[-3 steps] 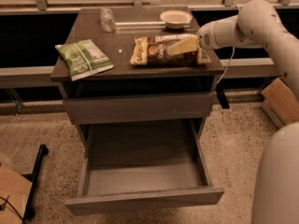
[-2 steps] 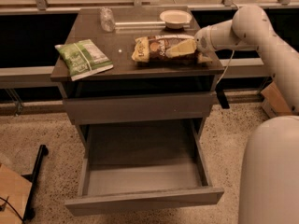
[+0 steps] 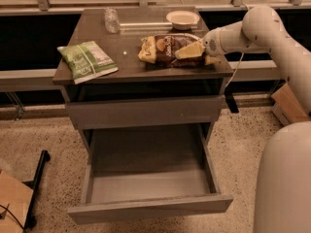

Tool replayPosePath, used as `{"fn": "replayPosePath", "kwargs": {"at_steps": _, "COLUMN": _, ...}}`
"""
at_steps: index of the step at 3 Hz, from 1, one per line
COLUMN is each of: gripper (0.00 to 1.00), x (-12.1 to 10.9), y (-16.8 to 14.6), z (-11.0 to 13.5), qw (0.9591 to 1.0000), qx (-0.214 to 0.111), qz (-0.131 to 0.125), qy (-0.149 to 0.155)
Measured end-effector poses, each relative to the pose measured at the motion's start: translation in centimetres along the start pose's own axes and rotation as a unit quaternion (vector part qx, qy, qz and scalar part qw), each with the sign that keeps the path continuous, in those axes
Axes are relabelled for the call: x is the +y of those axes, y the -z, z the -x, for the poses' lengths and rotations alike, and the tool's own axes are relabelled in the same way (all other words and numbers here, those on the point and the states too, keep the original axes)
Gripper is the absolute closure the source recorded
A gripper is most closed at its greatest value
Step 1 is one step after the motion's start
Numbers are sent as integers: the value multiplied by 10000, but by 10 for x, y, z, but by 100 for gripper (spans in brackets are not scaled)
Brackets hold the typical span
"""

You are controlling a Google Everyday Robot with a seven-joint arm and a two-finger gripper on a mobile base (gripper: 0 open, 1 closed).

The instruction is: Place brown chip bag into middle drawer

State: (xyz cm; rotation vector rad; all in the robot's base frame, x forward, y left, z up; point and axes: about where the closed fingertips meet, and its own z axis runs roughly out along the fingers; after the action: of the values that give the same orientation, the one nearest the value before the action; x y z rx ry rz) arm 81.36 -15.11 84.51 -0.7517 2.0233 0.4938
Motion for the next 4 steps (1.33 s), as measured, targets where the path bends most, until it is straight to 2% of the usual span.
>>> {"fn": "replayPosePath", "kwargs": {"at_steps": 1, "gripper": 65, "x": 20, "y": 26, "z": 17, "qw": 9995, "qx": -58, "qz": -43, "qy": 304}}
{"fn": "replayPosePath", "kwargs": {"at_steps": 2, "gripper": 88, "x": 47, "y": 56, "z": 34, "qw": 9981, "qx": -203, "qz": 21, "qy": 578}}
{"fn": "replayPosePath", "kwargs": {"at_steps": 3, "gripper": 100, "x": 78, "y": 67, "z": 36, "qw": 9973, "qx": -291, "qz": 297, "qy": 601}}
{"fn": "replayPosePath", "kwargs": {"at_steps": 4, "gripper": 100, "x": 110, "y": 84, "z": 34, "qw": 9943, "qx": -559, "qz": 739, "qy": 524}}
